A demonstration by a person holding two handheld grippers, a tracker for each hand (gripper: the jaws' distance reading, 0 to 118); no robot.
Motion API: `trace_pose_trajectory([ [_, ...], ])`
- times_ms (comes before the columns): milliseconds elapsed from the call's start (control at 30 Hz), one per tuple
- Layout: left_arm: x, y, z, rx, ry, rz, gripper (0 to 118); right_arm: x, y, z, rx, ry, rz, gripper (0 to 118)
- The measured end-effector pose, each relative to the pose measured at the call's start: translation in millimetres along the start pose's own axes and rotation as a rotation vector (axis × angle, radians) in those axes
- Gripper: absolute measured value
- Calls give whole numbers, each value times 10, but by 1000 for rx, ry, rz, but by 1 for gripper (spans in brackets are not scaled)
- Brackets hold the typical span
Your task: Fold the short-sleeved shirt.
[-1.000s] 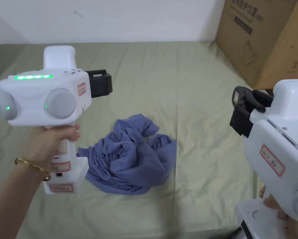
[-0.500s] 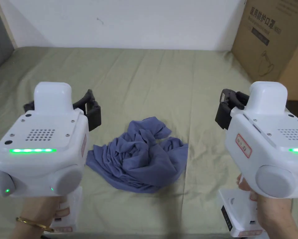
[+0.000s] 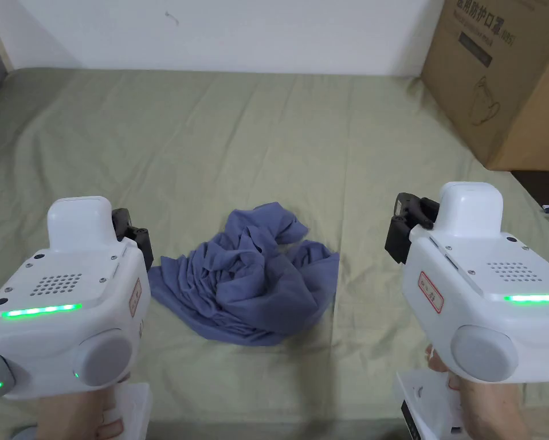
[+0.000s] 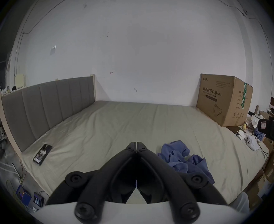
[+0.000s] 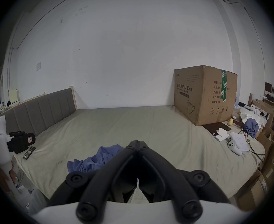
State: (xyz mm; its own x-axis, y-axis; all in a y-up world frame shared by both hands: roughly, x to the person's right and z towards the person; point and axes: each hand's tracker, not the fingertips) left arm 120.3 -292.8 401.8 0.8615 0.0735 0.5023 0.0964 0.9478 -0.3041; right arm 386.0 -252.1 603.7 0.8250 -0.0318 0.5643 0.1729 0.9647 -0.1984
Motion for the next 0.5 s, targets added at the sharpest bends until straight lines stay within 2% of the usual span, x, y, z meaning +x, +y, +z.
trace_pose_trajectory([
  [100,41,48,-68,-42,4,-56,0,10,-6,-25,-10,2,4,0],
  [167,38,93,-248,-139,-4,-102,3,11,1,-64,-21,1,11,0],
  [200,27,122,-384,-171,-10,-99,20,10,3,-79,-25,0,13,0],
  [233,19,144,-484,-210,-15,-107,65,-1,1,-95,-30,-12,18,0],
  [267,-102,179,-715,-306,-82,-51,93,-8,-3,-116,-36,-33,28,0],
  [300,-150,186,-868,-365,-102,-30,108,-8,-5,-137,-41,-31,31,0],
  [333,-113,162,-974,-442,-104,-24,114,1,-15,-157,-46,-32,32,0],
  [433,-154,87,-1257,-543,-28,-55,114,13,-46,-211,-73,-40,28,0],
  [500,-138,-103,-1700,-725,14,-44,114,16,-79,-240,-89,-43,29,0],
])
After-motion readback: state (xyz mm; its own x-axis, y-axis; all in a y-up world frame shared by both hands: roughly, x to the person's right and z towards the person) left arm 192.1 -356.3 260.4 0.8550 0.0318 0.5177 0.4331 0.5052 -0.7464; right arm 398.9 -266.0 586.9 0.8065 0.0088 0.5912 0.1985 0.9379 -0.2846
